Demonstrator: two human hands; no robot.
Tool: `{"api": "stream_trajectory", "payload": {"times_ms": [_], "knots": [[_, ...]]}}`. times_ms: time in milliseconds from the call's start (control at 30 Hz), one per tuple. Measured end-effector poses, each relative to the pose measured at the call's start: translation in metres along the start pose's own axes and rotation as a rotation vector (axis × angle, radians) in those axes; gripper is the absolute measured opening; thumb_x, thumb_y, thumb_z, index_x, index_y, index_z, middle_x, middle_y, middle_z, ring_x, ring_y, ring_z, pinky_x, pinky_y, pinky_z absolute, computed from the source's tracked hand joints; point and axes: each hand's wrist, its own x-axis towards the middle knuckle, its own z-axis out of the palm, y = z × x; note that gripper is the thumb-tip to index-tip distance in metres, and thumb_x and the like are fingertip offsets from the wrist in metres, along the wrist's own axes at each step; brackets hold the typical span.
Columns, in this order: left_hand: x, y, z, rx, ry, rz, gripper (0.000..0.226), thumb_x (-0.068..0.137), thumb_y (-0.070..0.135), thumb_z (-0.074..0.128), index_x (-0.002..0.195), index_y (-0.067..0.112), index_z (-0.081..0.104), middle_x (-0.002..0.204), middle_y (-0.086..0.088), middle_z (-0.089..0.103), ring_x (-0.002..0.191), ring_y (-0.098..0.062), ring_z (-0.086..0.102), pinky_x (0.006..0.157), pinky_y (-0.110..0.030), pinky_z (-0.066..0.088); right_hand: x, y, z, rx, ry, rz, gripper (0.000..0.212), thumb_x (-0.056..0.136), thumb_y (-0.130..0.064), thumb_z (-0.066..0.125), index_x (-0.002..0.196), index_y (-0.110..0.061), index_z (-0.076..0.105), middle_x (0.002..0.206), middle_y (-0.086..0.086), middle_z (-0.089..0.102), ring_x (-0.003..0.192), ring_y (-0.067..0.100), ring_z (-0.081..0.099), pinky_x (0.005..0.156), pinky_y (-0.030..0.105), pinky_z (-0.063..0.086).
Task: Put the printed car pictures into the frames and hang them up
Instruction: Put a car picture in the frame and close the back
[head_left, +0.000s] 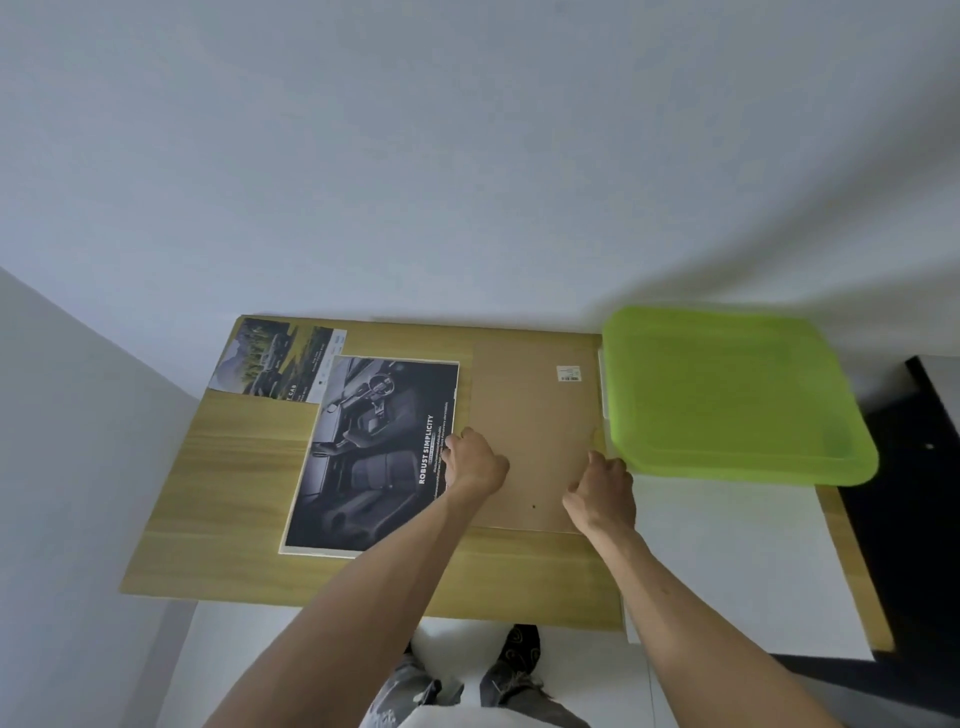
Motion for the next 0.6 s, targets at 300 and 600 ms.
{"api": "stream_trajectory", "payload": {"times_ms": [300, 600], "knots": [[0.001, 0.000, -0.032, -0.328, 0.079, 0.005, 0.033, 0.076, -0.002, 0.057, 0.103, 0.010, 0.072, 0.097, -0.008, 0.070, 0.092, -0.029, 0.065, 0.079, -0.034, 0.055, 0.008, -0.001, 0.001, 0.416, 0.032, 0.171, 0.065, 0.089, -0.024, 0.059, 0.149, -0.015, 0.036, 0.142, 0.023, 0.045, 0.130, 0.041, 0.042, 0.108, 0.047, 0.040], [0.005, -0.043, -0.073, -0.292, 0.150, 0.080, 0.050, 0.076, -0.007, 0.062, 0.118, 0.017, 0.071, 0.106, -0.004, 0.072, 0.098, -0.022, 0.065, 0.085, -0.032, 0.055, -0.007, -0.030, 0.010, 0.649, 0.028, 0.186, 0.069, 0.071, -0.031, 0.062, 0.138, -0.017, 0.053, 0.119, 0.012, 0.063, 0.099, 0.033, 0.066, 0.081, 0.046, 0.059]]}}
